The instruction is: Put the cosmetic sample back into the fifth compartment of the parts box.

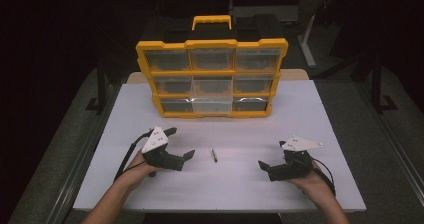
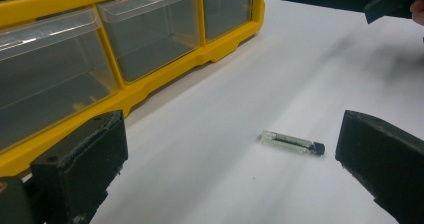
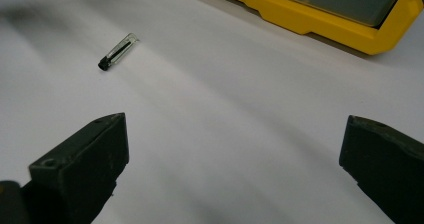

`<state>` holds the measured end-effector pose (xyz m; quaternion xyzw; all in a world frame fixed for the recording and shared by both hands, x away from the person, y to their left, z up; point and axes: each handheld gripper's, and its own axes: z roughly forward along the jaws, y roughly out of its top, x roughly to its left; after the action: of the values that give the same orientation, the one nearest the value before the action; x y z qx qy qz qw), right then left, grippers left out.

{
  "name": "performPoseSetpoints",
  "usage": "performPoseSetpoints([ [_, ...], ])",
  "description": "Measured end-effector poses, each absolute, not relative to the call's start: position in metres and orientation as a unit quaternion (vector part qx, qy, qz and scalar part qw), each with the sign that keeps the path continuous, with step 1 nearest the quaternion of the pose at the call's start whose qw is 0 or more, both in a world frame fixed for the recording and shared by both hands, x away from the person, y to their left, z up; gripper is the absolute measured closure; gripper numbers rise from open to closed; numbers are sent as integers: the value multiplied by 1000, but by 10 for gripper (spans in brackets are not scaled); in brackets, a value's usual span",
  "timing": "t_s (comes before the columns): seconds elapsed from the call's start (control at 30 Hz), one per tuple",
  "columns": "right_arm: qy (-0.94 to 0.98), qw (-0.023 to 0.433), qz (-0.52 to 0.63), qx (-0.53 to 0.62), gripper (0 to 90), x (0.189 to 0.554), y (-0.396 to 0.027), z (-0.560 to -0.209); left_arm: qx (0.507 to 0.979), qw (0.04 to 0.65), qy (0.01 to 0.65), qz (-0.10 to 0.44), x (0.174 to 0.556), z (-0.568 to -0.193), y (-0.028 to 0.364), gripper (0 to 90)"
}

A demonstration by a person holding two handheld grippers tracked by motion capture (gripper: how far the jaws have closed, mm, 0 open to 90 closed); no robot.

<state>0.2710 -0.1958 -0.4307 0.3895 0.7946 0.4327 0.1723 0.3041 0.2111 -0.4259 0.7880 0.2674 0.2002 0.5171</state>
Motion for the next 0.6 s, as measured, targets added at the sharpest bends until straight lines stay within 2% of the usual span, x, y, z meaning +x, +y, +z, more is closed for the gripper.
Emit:
performPoseSetpoints([
  [0.6, 797, 172, 431, 385, 0, 272, -195, -431, 782, 513, 283, 212, 287, -431, 238, 4],
])
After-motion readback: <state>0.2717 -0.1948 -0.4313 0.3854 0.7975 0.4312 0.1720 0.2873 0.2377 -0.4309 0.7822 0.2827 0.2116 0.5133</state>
